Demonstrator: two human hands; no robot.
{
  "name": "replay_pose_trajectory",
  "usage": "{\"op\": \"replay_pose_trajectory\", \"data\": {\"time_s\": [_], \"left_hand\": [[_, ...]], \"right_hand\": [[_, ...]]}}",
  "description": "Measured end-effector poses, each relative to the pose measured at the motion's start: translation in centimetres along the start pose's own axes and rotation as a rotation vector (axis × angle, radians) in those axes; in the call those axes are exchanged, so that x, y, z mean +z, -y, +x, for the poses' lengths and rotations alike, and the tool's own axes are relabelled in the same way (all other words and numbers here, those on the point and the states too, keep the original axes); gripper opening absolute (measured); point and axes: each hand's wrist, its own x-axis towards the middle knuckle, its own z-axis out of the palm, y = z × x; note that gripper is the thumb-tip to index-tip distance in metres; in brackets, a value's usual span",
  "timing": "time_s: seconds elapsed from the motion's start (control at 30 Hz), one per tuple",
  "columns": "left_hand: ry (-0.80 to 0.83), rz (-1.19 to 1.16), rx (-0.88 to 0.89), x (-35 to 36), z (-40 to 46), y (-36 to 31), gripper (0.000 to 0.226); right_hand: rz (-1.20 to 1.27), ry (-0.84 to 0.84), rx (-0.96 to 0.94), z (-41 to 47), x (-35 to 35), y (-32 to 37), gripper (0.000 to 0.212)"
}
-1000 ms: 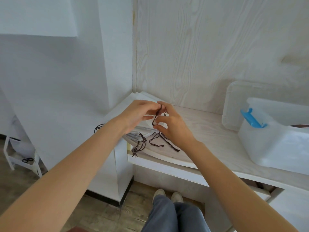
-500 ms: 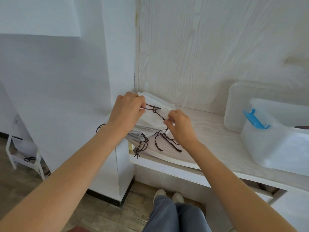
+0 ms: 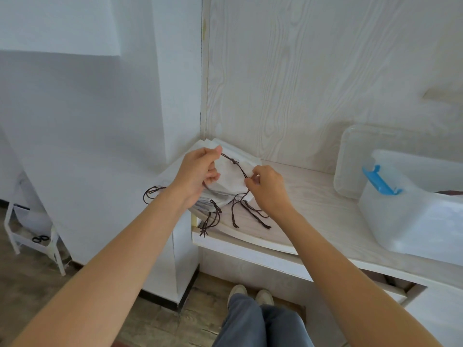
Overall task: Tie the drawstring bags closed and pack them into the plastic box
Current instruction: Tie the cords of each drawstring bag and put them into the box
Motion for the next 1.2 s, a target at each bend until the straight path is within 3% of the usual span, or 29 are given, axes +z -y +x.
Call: {"op": "replay_pose_trajectory", "data": {"time_s": [0.13,0.23,0.3,0.4,0.47,0.7,0.83,1.0,1.2], "left_hand": [[-0.008,-0.126,-0.131,0.3,-0.1,0.2,0.027],[0.065,-0.369,-0.202,0.1,0.1,0.6,0.031],[0.115,-0.535,-0.219,0.0,0.2,0.9,0.032],[0.129,-0.679,-0.216,-0.6,0.3,1.8,0.033],[0.107,-0.690,-0.217,-1.1,0.5,2.4,0.033],[0.055,-0.752,-0.249,-1.2,1.0,3.3,0.032],[0.039,-0.820,-0.285,-1.8,1.1,3.5,0.031],[0.093,-0.678,-0.304,-1.9,0.5,2.9,0.032],[0.106,0.055,-0.074,-0.5,-1.0,0.0,0.030]], "right_hand": [[0.176,0.045,0.148,-0.2,-0.4,0.2,0.018],[0.443,0.048,0.292,-0.2,-0.3,0.1,0.023],[0.773,0.042,0.420,-0.1,-0.6,0.0,0.010],[1.396,0.091,0.665,0.4,-1.9,-0.9,0.010],[1.670,0.100,0.777,0.5,-2.6,-1.5,0.012],[1.986,0.150,0.689,0.0,-2.2,0.0,0.030],[1.989,0.168,0.624,0.1,-1.7,0.6,0.028],[1.514,0.140,0.512,0.3,-1.1,1.7,0.024],[1.083,0.208,0.327,1.0,-1.9,2.8,0.016]]}}
